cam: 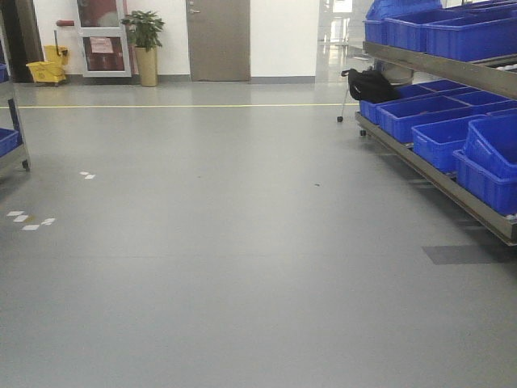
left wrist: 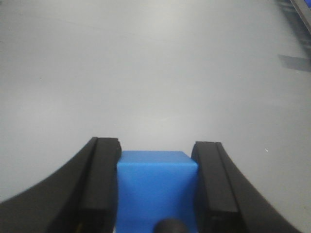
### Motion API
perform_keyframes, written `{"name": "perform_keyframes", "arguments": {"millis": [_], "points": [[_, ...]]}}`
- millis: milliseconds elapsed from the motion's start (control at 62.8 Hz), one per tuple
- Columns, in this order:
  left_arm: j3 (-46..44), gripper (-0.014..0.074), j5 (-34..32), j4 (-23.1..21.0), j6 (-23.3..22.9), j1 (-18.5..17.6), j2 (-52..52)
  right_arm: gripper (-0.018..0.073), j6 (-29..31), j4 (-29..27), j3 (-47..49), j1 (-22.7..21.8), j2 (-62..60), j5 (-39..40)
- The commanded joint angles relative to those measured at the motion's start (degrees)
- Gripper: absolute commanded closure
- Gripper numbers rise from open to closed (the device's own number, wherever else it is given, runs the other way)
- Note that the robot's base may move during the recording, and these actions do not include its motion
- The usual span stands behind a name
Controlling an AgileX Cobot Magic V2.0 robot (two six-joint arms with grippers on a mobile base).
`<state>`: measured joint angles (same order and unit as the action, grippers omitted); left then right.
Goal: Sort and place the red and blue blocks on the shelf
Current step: 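Drive the base across the floor carrying both held cubes, then turn the base toward the blue bin shelf rack and approach it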
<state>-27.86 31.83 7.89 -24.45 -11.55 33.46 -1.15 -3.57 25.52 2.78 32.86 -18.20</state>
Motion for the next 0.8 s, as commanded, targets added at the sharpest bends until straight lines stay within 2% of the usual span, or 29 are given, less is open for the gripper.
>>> {"name": "perform_keyframes", "arguments": {"millis": [0, 780], "points": [[-1.8, 0.0472, -4.1, 0.2, -0.1, 0.1, 0.3, 0.051, 0.3, 0.4, 1.6, -0.2, 0.4, 4.5], [-1.8, 0.0472, -4.1, 0.2, -0.1, 0.1, 0.3, 0.051, 0.3, 0.4, 1.6, -0.2, 0.4, 4.5]]}}
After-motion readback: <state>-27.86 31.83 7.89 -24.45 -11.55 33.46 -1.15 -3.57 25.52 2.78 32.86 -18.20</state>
